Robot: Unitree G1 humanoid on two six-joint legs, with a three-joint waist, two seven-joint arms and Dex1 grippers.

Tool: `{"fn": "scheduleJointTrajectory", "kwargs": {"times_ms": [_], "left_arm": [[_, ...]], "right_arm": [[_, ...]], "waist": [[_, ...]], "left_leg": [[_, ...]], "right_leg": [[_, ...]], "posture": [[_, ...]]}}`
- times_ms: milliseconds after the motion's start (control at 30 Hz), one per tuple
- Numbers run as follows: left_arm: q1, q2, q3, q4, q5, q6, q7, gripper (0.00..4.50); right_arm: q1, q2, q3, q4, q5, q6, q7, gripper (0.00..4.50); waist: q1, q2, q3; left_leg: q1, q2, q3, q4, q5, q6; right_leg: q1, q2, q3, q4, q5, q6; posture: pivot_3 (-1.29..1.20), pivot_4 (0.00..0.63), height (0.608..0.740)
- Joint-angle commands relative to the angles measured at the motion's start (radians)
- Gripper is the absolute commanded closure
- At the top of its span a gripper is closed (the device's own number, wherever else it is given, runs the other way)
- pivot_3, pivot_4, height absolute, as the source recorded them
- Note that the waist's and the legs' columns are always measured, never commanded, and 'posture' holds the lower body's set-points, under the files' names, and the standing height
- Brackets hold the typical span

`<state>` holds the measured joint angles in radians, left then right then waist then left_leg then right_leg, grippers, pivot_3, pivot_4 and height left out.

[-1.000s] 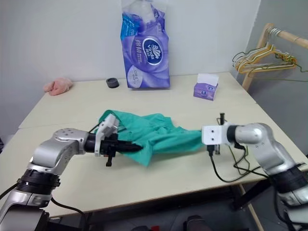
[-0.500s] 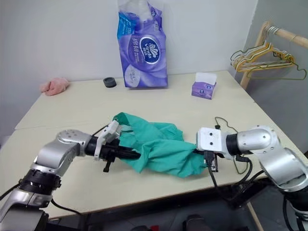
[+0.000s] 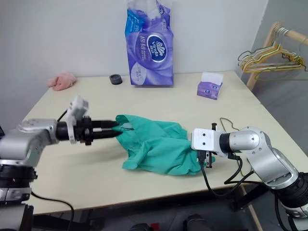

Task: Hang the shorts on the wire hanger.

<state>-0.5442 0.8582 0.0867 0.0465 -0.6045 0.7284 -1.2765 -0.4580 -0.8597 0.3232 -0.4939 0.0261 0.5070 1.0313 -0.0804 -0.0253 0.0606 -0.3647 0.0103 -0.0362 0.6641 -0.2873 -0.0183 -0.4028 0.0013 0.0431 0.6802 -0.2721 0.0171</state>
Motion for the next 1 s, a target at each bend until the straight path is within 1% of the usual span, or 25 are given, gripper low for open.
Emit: {"fn": "scheduleJointTrajectory", "kwargs": {"times_ms": [33, 67, 133, 233, 300, 367, 433, 533, 633, 700, 833, 900, 1000], "left_arm": [[0.003, -0.017, -0.050, -0.081, -0.033, 0.096, 0.022, 1.72], [0.006, -0.018, -0.074, -0.081, -0.022, 0.112, 0.026, 1.52], [0.019, -0.003, -0.127, -0.080, 0.016, 0.100, 0.010, 0.89], [0.013, -0.026, -0.173, -0.044, 0.073, 0.060, 0.045, 0.01], [0.005, -0.048, -0.196, -0.015, 0.107, 0.034, 0.065, 0.01], [-0.011, -0.104, -0.225, 0.023, 0.151, 0.000, 0.111, 0.01], [-0.019, -0.145, -0.235, 0.041, 0.168, -0.013, 0.127, 0.01], [-0.012, -0.173, -0.249, 0.033, 0.169, -0.004, 0.120, 0.01], [0.024, -0.193, -0.262, -0.020, 0.118, 0.046, 0.080, 0.01], [0.040, -0.189, -0.264, -0.045, 0.092, 0.080, 0.057, 0.01], [0.066, -0.148, -0.288, -0.057, 0.107, 0.081, 0.012, 0.01], [0.080, -0.110, -0.312, -0.035, 0.153, 0.039, -0.008, 0.01], [0.059, -0.112, -0.298, 0.037, 0.185, -0.001, 0.017, 0.01]], "right_arm": [[-0.029, -0.010, 0.010, 0.007, -0.074, -0.078, -0.023, 4.50], [-0.029, -0.011, 0.017, 0.011, -0.093, -0.097, -0.027, 4.50], [-0.026, -0.010, 0.024, 0.020, -0.125, -0.128, -0.033, 4.50], [-0.022, -0.012, 0.033, 0.035, -0.185, -0.187, -0.046, 4.50], [-0.019, -0.009, 0.036, 0.041, -0.213, -0.216, -0.052, 4.50], [-0.018, -0.004, 0.047, 0.036, -0.248, -0.251, -0.058, 4.50], [-0.010, 0.003, 0.050, 0.028, -0.267, -0.271, -0.058, 4.50], [0.005, 0.009, 0.047, 0.021, -0.283, -0.294, -0.054, 4.50], [0.015, 0.019, 0.039, 0.018, -0.294, -0.309, -0.061, 4.50], [0.018, 0.025, 0.033, 0.020, -0.299, -0.317, -0.066, 4.50], [0.020, 0.035, 0.022, 0.026, -0.305, -0.330, -0.072, 4.50], [0.022, 0.033, 0.007, 0.031, -0.300, -0.345, -0.075, 4.50], [0.027, 0.030, -0.009, 0.034, -0.291, -0.362, -0.070, 4.50]], "waist": [[-0.003, 0.000, 0.000], [-0.003, 0.000, 0.000], [-0.007, 0.000, 0.000], [-0.008, 0.000, 0.000], [-0.006, 0.000, 0.000], [-0.005, 0.000, 0.000], [-0.004, -0.001, 0.000], [-0.004, -0.001, 0.000], [-0.007, -0.001, 0.000], [-0.009, -0.001, 0.000], [-0.010, -0.001, 0.000], [-0.010, -0.001, 0.000], [-0.009, -0.001, 0.000]], "left_leg": [[0.001, 0.000, 0.002, 0.000, 0.000, 0.000], [0.001, 0.000, 0.003, 0.000, 0.000, 0.000], [0.001, 0.000, 0.004, 0.000, 0.000, 0.000], [0.002, 0.000, 0.004, 0.000, 0.000, 0.000], [0.002, 0.000, 0.004, 0.000, 0.000, 0.000], [0.002, 0.000, 0.004, 0.000, 0.000, 0.000], [0.001, 0.000, 0.004, 0.001, 0.000, 0.000], [0.001, 0.000, 0.005, 0.001, 0.000, 0.000], [0.001, 0.000, 0.005, 0.001, 0.000, 0.000], [0.001, 0.000, 0.005, 0.001, 0.000, 0.000], [0.001, 0.000, 0.005, 0.001, 0.000, 0.000], [0.001, 0.000, 0.005, 0.001, 0.000, 0.000], [0.002, 0.000, 0.005, 0.001, 0.000, 0.000]], "right_leg": [[0.000, 0.000, 0.001, 0.000, 0.000, 0.000], [0.000, 0.000, 0.002, 0.000, 0.000, 0.001], [0.000, 0.000, 0.002, 0.000, 0.001, 0.002], [-0.001, 0.001, 0.003, 0.001, 0.001, 0.001], [-0.001, 0.002, 0.002, 0.001, 0.001, 0.001], [-0.001, 0.002, 0.002, 0.001, 0.001, 0.001], [-0.001, 0.002, 0.002, 0.001, 0.001, 0.001], [-0.001, 0.002, 0.003, 0.000, 0.002, 0.001], [-0.001, 0.002, 0.004, 0.000, 0.002, 0.000], [-0.001, 0.002, 0.004, 0.000, 0.002, 0.000], [-0.001, 0.002, 0.003, 0.001, 0.001, 0.001], [-0.001, 0.002, 0.003, 0.001, 0.001, 0.001], [-0.001, 0.002, 0.003, 0.001, 0.001, 0.001]], "posture": [[-0.08, 0.022, 0.740], [-0.08, 0.022, 0.740], [-0.09, 0.021, 0.740], [-0.09, 0.021, 0.740], [-0.09, 0.021, 0.740], [-0.10, 0.022, 0.740], [-0.10, 0.022, 0.740], [-0.10, 0.024, 0.740], [-0.11, 0.025, 0.740], [-0.11, 0.025, 0.740], [-0.12, 0.027, 0.740], [-0.12, 0.027, 0.740], [-0.12, 0.027, 0.740]]}}
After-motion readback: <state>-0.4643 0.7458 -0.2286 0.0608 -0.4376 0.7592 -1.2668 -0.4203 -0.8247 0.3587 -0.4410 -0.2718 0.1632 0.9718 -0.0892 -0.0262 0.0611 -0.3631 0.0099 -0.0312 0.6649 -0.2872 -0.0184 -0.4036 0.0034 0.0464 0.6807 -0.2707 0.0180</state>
